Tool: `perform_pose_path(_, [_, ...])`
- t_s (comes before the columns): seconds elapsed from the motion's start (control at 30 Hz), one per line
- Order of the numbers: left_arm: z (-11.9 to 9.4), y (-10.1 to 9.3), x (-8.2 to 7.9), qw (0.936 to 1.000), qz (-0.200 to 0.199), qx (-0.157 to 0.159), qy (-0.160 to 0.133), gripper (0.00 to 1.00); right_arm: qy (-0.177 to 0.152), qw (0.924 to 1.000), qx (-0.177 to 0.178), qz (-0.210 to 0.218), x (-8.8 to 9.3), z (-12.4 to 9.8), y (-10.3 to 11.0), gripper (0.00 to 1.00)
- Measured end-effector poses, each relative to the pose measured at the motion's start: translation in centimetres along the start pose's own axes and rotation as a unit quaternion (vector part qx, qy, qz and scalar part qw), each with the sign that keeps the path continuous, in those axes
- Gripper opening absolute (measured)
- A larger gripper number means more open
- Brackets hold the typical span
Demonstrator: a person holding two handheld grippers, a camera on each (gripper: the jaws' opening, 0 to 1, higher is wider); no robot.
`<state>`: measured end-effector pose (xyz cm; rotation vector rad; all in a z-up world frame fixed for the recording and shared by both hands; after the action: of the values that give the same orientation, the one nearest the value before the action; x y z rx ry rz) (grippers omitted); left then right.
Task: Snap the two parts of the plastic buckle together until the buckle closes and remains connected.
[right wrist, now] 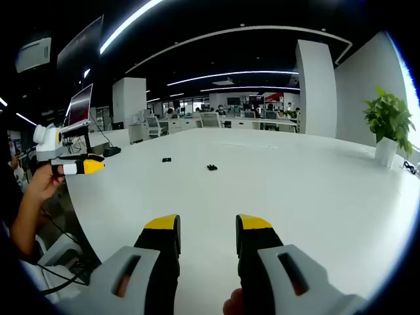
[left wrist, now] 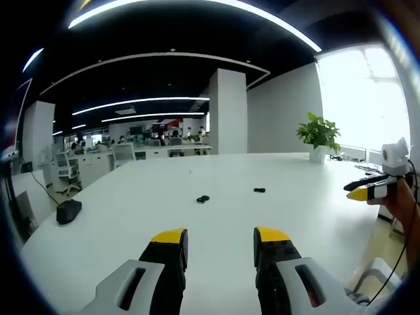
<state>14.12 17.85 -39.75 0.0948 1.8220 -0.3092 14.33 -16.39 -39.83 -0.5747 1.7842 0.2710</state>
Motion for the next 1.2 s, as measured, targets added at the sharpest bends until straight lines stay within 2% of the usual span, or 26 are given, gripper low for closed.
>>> perform_pose_path(0.67, [-0.1,0.1,0.3,0.9999,0.000,0.000,0.010,0.40,0.012,0.9999,-0.005,-0.001,0.2,0.2,-0.1,0.33])
perform_pose_path(0.97, [0.4,0.5,0.1,0.9999,-0.002,0.000,0.014,0.40,0.015,0.9998,-0.009,-0.003,-0.2,1.2,-0.3,0.34])
perform_pose_path(1.2, [1.7,0.8,-0.4,0.9998,-0.003,0.002,0.020,0.40,0.024,0.9996,-0.017,-0.002,-0.5,2.7,-0.7,0.34])
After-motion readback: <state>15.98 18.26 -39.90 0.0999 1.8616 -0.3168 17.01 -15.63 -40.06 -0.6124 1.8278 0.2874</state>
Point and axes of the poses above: the point that each gripper's makers call its tool centre point, and the gripper's own axes: z roughly forward along the fingers, y roughly to its left, x roughly out of its underside, the point moved 6 cm from there along -z, roughly backward along the fingers, and after that the axes turned 6 degrees about -z, right-handed, at the moved point
